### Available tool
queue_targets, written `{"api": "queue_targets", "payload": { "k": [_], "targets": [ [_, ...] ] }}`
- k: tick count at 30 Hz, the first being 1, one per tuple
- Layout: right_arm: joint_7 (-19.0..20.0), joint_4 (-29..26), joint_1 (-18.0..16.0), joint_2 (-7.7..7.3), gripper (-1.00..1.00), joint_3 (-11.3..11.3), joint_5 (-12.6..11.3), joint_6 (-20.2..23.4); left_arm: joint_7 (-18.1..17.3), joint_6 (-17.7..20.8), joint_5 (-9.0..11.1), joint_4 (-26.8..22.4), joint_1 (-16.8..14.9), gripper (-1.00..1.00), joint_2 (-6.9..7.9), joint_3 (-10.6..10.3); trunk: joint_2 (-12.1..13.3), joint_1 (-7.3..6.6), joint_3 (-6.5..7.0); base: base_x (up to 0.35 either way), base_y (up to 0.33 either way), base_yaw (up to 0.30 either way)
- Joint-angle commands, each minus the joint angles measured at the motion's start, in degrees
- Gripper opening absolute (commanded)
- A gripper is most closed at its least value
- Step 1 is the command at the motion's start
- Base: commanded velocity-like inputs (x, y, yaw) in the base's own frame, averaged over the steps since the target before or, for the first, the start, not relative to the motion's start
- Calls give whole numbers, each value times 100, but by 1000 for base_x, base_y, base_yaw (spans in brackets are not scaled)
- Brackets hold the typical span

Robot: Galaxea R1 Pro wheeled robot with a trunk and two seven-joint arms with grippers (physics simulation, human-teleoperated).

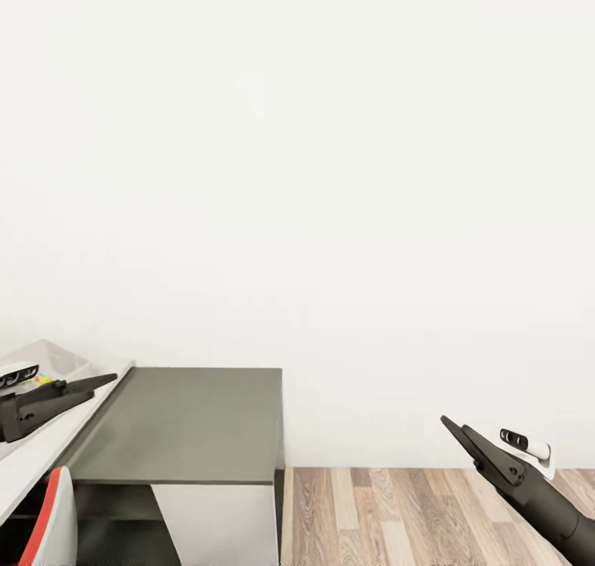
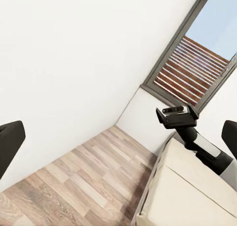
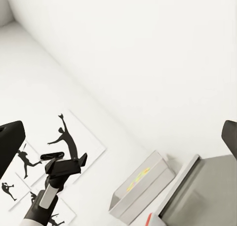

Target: Put all the toys in the child's room - the three board games (two on the bed and one on the table), the two jigsaw puzzles on the table, and the tennis ball on the table - inside the toy box on the table in the child's room.

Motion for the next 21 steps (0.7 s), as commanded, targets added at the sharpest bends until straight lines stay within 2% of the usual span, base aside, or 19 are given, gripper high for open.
{"api": "queue_targets", "payload": {
  "k": [1, 5, 11, 14, 17, 21],
  "targets": [
    [-8, -2, 2, -2, 100, 0, -40, 42, -24, 61, -4, 0, -2, 100, -1, -6, -5, 2, -9, -7, -13, 0],
    [-14, 0, 2, 2, 100, 9, -38, 37, -24, 67, -14, -3, -2, 100, -13, -68, -5, 2, -21, -3, -7, 0],
    [-500, 22, 2, -2, 100, 5, -40, 42, -24, 70, -34, -5, -2, 100, -34, -522, -5, 2, -24, 0, -1, 0],
    [-603, 28, 2, -2, 100, 8, -45, 43, -23, 75, -37, -2, -2, 100, -49, -736, -5, 2, -24, 0, 0, 0],
    [-676, 33, 2, -1, 100, 23, -45, 44, 445, 80, -33, -1, -2, 100, -108, -1019, -5, 2, -24, 0, 0, 0],
    [-1032, 91, 2, -2, 100, 46, -37, 44, 1161, 86, -40, 39, -2, 100, -337, -1479, -5, 2, -24, 0, 0, 0]
  ]
}}
